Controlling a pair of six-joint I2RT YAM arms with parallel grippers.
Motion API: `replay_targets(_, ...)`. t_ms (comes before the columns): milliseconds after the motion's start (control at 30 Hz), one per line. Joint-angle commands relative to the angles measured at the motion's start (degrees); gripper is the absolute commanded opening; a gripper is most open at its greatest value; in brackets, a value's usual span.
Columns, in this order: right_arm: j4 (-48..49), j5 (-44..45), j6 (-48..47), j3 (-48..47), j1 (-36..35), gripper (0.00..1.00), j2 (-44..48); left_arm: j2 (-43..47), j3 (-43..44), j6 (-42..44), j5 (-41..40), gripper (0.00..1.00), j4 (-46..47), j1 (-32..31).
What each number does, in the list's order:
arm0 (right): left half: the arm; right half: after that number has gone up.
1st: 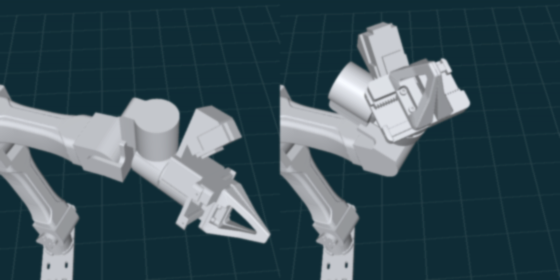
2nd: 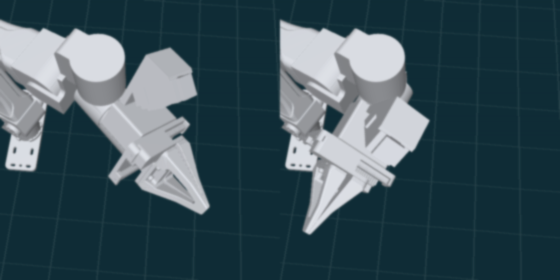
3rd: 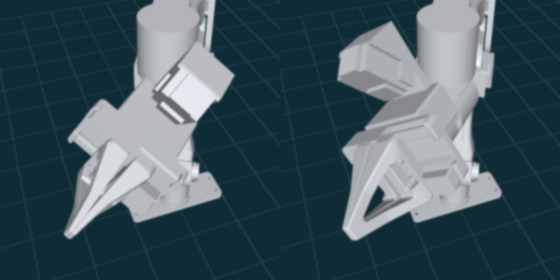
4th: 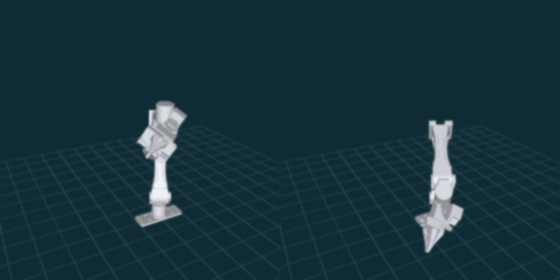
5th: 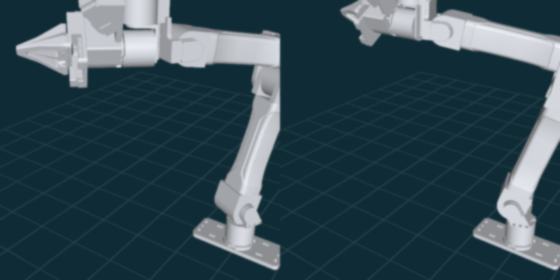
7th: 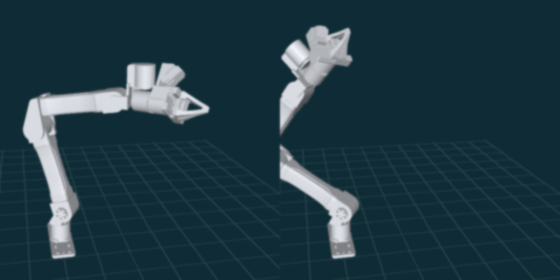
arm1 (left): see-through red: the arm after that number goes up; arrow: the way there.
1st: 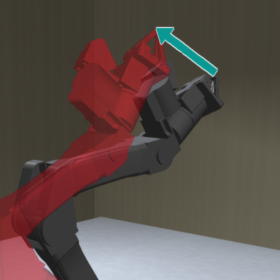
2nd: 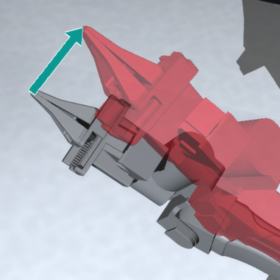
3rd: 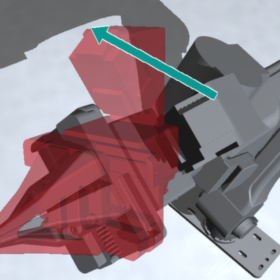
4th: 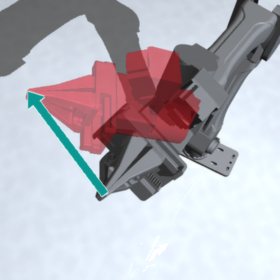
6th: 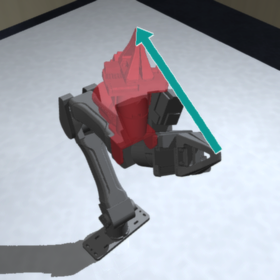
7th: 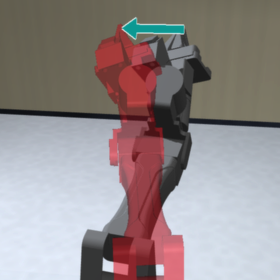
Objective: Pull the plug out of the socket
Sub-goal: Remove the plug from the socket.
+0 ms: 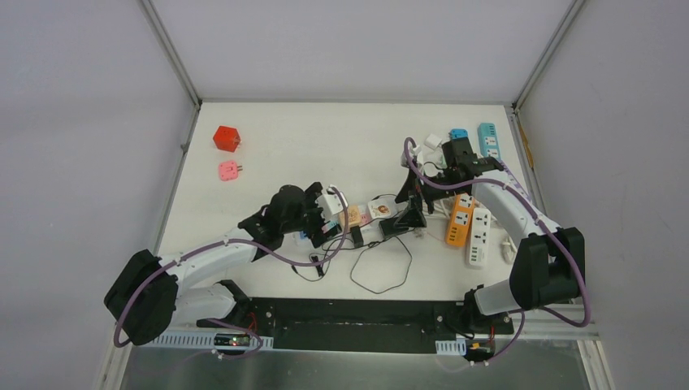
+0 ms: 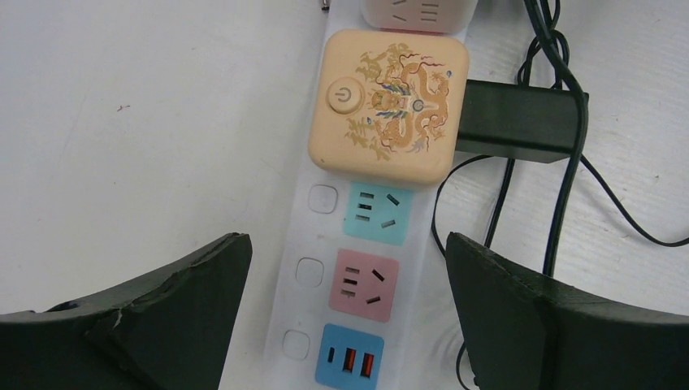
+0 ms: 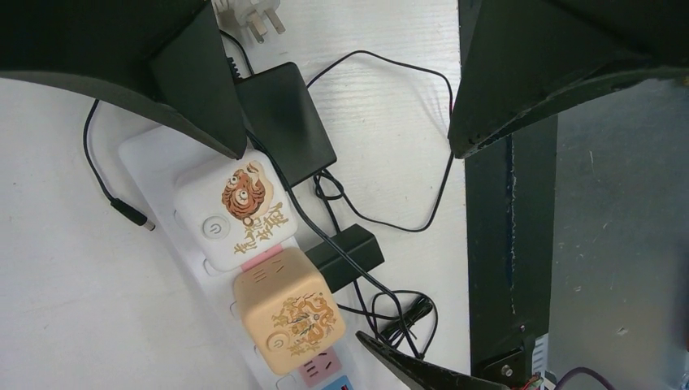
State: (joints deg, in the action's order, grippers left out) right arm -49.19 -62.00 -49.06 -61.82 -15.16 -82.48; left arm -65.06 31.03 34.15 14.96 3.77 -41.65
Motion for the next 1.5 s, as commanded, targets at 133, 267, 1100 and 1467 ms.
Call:
replay_targets(133, -2.73, -2.46, -4.08, -3.26, 0.36, 1.0, -0.34, -6.07, 2.59, 3.86, 4.7, 0.93, 7.12, -0.1)
replay_targets(267, -3.65, -2.52, -4.86, -3.52, 0.36, 1.0, -0.4, -8.21, 2.72, 3.39, 5.7, 0.93, 9.55, -0.1)
replay_targets(1100, -7.21, -2.08, -7.98, -4.89, 0.08, 1.0, -2.86, -15.36, 3.94, 1.09, 8.45, 0.82, 17.13, -0.1)
replay_targets(1467, -7.51, -1.93, -8.11, -4.97, 0.04, 1.0, -3.39, -15.8, 5.89, 2.37, 9.64, 0.39, 12.31, -0.08)
